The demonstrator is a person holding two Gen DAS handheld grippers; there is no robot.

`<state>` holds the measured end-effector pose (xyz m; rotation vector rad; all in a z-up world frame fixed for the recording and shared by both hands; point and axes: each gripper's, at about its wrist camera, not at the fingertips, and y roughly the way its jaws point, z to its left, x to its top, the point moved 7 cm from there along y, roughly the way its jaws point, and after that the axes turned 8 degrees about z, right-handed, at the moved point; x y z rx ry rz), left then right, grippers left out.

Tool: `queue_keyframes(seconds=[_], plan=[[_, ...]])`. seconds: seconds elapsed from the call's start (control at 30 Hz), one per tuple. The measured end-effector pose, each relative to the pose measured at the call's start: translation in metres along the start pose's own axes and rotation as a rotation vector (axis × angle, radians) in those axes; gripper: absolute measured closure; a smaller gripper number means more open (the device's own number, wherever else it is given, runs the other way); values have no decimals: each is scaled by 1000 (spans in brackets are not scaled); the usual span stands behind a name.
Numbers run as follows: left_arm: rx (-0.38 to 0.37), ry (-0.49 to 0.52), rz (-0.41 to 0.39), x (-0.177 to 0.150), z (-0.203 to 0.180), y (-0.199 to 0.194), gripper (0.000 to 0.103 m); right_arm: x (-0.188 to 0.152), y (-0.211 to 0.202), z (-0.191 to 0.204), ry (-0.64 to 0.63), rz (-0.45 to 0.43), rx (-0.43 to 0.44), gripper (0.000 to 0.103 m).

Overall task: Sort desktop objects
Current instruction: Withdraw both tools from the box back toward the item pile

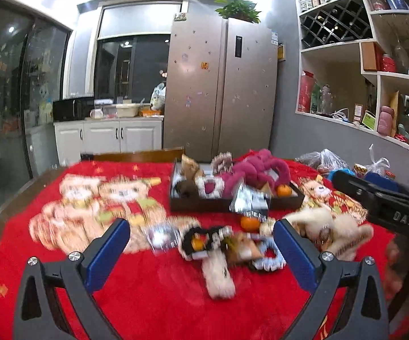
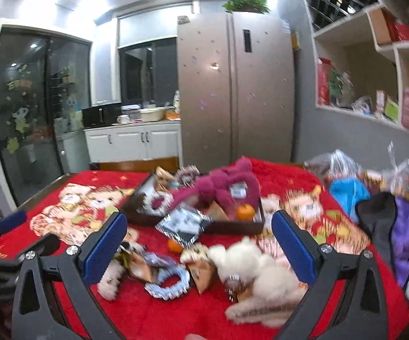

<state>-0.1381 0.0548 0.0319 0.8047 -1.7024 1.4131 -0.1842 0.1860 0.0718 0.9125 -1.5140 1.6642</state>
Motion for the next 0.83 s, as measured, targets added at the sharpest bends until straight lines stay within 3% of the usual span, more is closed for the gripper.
queue_keyframes(seconds=[0.1,0.23,0.4,0.57,0.67,0.83], plan=[[23,19,62,-21,0,11,0,-29,15,2,-23,49,7,0],[105,-11,93,-31,10,26,0,-44,14,-2,49,23,-32,0],[73,-69,103,-32,22,28,0,-49,14,-1,64,7,-12,0],[52,-42,125,-34,21,32,0,-61,30,12,11,77,1,0],[55,-18,125,-32,21,34,0,-72,40,22,-37,122,-40,0],[37,-29,122,-32,24,33,0,-73,36,21,-36,92,-79,0]])
